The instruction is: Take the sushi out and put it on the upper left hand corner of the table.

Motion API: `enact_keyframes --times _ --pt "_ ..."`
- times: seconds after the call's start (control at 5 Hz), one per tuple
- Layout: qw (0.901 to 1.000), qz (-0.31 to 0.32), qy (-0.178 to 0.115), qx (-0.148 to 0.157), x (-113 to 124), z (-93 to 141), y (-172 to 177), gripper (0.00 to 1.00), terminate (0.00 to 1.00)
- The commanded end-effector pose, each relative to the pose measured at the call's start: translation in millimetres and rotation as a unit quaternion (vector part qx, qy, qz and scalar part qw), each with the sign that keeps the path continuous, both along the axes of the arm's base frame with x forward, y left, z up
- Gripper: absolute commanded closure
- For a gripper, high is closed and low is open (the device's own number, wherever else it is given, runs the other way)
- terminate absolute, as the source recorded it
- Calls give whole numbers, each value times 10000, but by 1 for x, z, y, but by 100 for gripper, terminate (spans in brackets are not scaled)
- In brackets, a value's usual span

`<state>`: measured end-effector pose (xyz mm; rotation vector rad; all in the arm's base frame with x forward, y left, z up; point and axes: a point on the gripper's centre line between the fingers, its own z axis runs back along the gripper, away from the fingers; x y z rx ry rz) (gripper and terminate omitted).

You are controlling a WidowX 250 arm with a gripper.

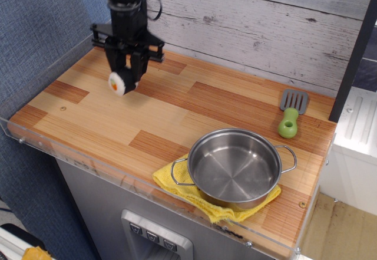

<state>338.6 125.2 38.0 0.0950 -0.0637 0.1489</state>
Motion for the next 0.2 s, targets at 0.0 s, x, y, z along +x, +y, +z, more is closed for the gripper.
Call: enact_keyframes --times 0.0 --pt "9993 -211 -268 141 4 25 -3 0 100"
